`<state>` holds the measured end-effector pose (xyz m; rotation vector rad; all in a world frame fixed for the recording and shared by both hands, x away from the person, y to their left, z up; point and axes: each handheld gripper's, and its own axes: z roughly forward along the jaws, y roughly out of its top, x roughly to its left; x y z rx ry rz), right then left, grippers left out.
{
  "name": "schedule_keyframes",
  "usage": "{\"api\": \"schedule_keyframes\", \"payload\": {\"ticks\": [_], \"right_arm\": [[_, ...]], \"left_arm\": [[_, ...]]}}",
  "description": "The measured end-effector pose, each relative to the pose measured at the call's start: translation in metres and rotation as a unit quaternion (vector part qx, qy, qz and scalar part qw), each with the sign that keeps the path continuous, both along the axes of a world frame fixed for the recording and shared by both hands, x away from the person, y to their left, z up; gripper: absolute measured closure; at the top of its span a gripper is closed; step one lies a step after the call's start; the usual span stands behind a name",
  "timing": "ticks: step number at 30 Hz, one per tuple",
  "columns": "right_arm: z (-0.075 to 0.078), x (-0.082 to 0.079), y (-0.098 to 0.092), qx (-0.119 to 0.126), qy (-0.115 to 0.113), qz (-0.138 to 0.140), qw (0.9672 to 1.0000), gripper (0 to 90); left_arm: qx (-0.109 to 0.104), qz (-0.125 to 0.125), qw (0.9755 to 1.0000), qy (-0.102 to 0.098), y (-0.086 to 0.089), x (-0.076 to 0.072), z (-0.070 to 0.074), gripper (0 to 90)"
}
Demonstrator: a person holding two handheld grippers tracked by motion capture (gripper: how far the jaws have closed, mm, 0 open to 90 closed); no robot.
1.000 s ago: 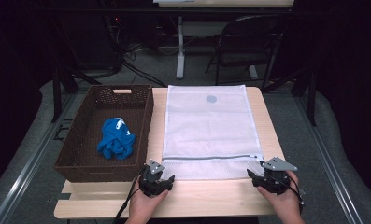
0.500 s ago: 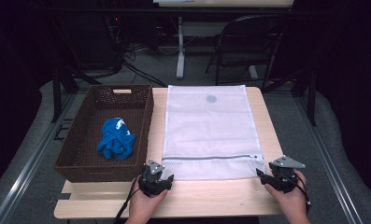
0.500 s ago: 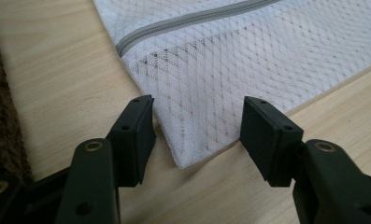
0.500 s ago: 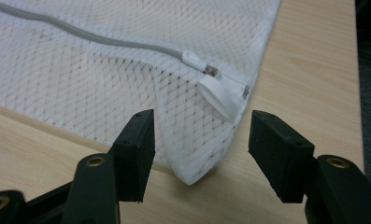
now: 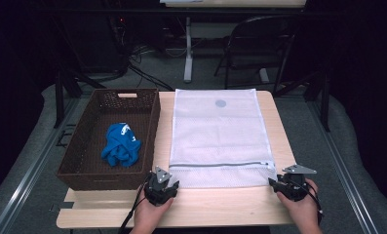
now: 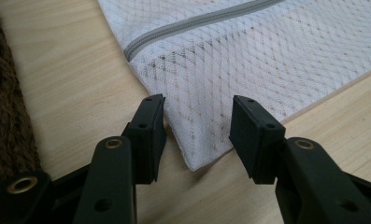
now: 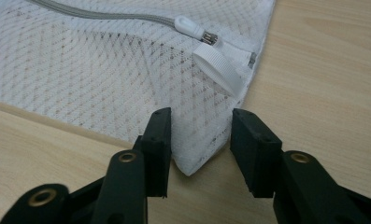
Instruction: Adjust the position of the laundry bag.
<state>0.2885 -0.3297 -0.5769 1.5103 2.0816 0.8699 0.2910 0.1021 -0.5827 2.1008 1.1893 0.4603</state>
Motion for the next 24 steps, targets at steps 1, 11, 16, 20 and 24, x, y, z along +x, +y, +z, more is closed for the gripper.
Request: {"api": "schedule_keyframes", "payload": {"ticks": [1, 11, 16, 20, 24], "right_arm": [[0.0, -0.0002, 0.0001, 0.002, 0.0, 0.003, 1.0, 64.7], [-0.0003, 0.0, 0.0019, 0.01, -0.001, 0.018, 0.9998, 79.0], [0.0007, 0.0, 0.0055, 0.001, -0.005, 0.024, 0.9997, 84.0], [0.0042, -0.0013, 0.0068, -0.001, -0.016, 0.027, 0.9995, 85.8], [0.0079, -0.0029, 0.0078, 0.0, -0.022, 0.027, 0.9994, 86.0]], "left_arm": [[0.001, -0.001, 1.0, -0.002, 0.0, 0.0, -0.0001, 56.3], [-0.014, -0.012, 0.9998, -0.001, 0.0023, 0.0036, -0.0006, 75.1], [-0.023, -0.014, 0.9996, 0.007, 0.0038, 0.0053, -0.0002, 84.5], [-0.022, -0.014, 0.9996, 0.011, 0.0039, 0.0048, 0.0012, 86.9], [-0.025, -0.015, 0.9995, 0.013, 0.0048, 0.0031, 0.0054, 87.5]]}}
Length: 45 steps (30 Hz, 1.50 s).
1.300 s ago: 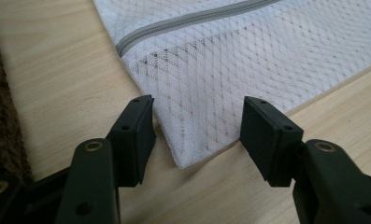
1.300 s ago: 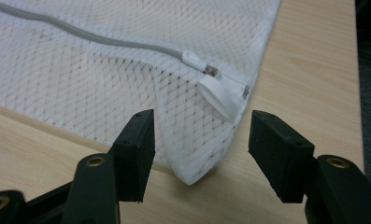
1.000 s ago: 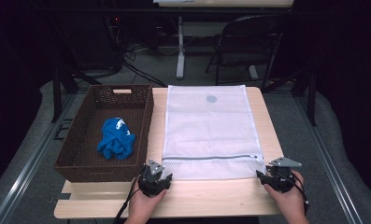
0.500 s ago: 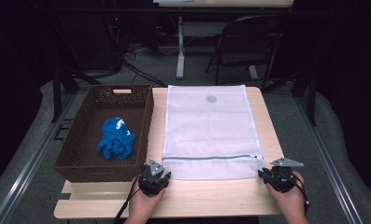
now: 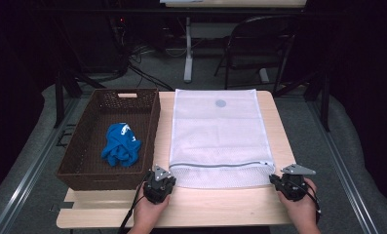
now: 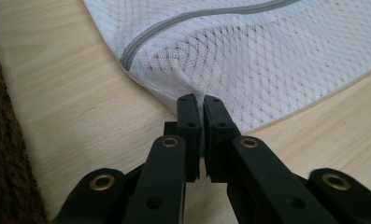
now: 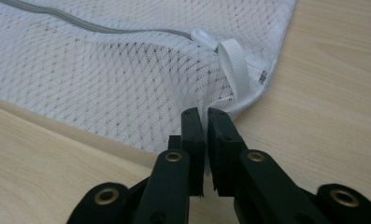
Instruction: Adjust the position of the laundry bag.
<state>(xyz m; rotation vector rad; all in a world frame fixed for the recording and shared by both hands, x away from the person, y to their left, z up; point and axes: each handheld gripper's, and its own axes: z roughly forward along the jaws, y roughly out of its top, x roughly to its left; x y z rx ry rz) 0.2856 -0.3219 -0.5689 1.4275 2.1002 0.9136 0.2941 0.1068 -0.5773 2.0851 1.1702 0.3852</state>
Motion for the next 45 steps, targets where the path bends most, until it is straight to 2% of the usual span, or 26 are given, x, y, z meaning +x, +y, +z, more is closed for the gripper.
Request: {"api": "schedule_keyframes", "payload": {"ticks": [3, 10, 15, 19, 23, 27, 30, 41, 45], "right_arm": [[0.002, -0.001, 0.002, -0.002, -0.003, 0.003, 1.0, 85.9], [0.008, -0.007, 0.007, -0.017, -0.003, 0.013, 0.9998, 85.7], [0.017, -0.009, 0.01, -0.03, -0.003, 0.025, 0.9992, 85.8], [0.027, -0.011, 0.012, -0.037, -0.002, 0.037, 0.9986, 85.4], [0.037, -0.014, 0.012, -0.023, 0.0, 0.048, 0.9986, 85.2], [0.041, -0.018, 0.016, -0.02, 0.004, 0.066, 0.9976, 84.5], [0.042, -0.021, 0.019, -0.018, 0.009, 0.077, 0.9968, 84.4], [0.043, -0.036, 0.028, -0.017, 0.013, 0.104, 0.9943, 84.5], [0.042, -0.041, 0.028, -0.016, 0.017, 0.106, 0.9941, 84.8]], "left_arm": [[-0.008, 0.0, 1.0, 0.003, 0.001, -0.002, 0.004, 87.5], [-0.011, -0.007, 0.9999, 0.008, 0.006, -0.011, 0.014, 87.5], [-0.015, -0.011, 0.9996, 0.02, 0.009, -0.014, 0.023, 87.7], [-0.017, -0.012, 0.9996, 0.019, 0.013, -0.016, 0.034, 87.8], [-0.02, -0.013, 0.9995, 0.022, 0.018, -0.018, 0.042, 87.8], [-0.023, -0.012, 0.9993, 0.027, 0.026, -0.022, 0.048, 87.7], [-0.028, -0.011, 0.9991, 0.029, 0.03, -0.026, 0.05, 87.7], [-0.018, -0.014, 0.9992, 0.033, 0.044, -0.043, 0.048, 87.6], [-0.015, -0.017, 0.9992, 0.034, 0.044, -0.049, 0.047, 87.6]]}}
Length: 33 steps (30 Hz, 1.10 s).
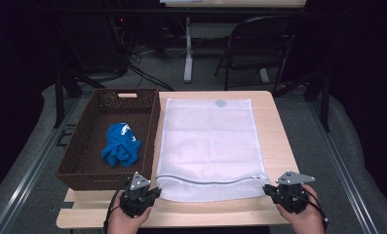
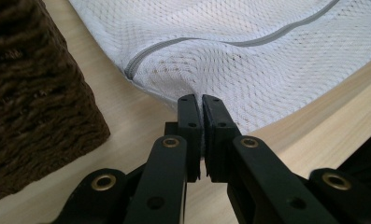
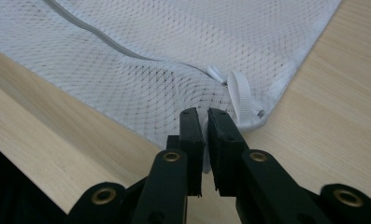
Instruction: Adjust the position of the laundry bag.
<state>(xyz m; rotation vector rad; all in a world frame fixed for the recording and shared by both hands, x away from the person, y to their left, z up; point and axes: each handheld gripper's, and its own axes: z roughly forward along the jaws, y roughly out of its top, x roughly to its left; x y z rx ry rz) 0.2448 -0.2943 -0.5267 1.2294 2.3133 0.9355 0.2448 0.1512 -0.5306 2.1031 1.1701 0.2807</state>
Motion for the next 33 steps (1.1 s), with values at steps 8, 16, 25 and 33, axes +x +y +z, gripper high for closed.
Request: {"api": "schedule_keyframes", "payload": {"ticks": [8, 16, 25, 33], "right_arm": [[-0.007, -0.012, 0.0, -0.009, 0.011, 0.006, 0.9999, 85.1], [-0.014, -0.024, 0.0, -0.017, 0.019, 0.007, 0.9996, 85.3], [-0.022, -0.031, -0.004, -0.021, 0.03, 0.009, 0.9993, 85.1], [-0.031, -0.035, -0.004, -0.016, 0.04, 0.007, 0.999, 83.5]], "left_arm": [[-0.002, -0.005, 1.0, 0.005, 0.0, -0.01, -0.005, 87.6], [0.003, -0.012, 0.9998, 0.012, -0.003, -0.016, -0.009, 87.4], [0.002, -0.015, 0.9998, 0.016, -0.005, -0.022, -0.013, 87.4], [0.003, -0.018, 0.9989, 0.043, -0.005, -0.024, -0.026, 84.1]]}}
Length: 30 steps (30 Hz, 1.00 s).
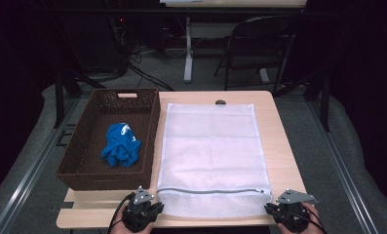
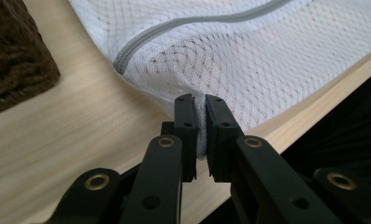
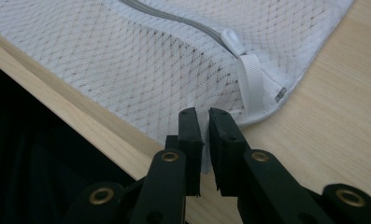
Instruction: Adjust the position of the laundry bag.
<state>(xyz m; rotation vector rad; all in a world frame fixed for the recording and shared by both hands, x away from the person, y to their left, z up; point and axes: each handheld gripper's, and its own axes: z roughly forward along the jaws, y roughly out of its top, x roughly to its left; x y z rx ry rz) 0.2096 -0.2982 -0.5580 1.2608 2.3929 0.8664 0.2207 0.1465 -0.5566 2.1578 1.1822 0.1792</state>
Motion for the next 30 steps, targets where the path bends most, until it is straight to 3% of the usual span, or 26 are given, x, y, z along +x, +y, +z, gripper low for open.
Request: {"api": "schedule_keyframes", "payload": {"ticks": [8, 12, 17, 19, 21, 30], "right_arm": [[-0.0049, 0.0013, -0.003, 0.006, 0.006, 0.0, 1.0, 81.4], [-0.0053, 0.0018, -0.0042, 0.008, 0.004, -0.002, 1.0, 78.8], [-0.0059, 0.0019, -0.0052, 0.02, 0.003, -0.008, 0.9998, 62.3], [-0.0061, 0.0019, -0.0053, 0.018, -0.014, -0.009, 0.9997, 53.6], [-0.0063, 0.002, -0.0049, 0.011, -0.029, -0.011, 0.9995, 47.5], [-0.0072, 0.003, -0.0068, 0.007, -0.045, -0.016, 0.9988, 40.9]], "left_arm": [[-0.002, -0.003, 0.9999, 0.01, -0.0007, 0.0, -0.0071, 78.0], [-0.007, -0.009, 0.9999, 0.006, -0.0013, -0.0005, -0.0075, 73.2], [-0.018, -0.014, 0.9997, 0.002, -0.0011, -0.0007, -0.0084, 59.2], [-0.01, -0.015, 0.9998, -0.007, -0.0008, -0.0004, -0.0089, 54.9], [-0.019, -0.013, 0.9997, -0.008, -0.0003, 0.0, -0.0091, 52.2], [-0.038, -0.001, 0.9988, -0.031, 0.0042, -0.0005, -0.0033, 47.0]]}}
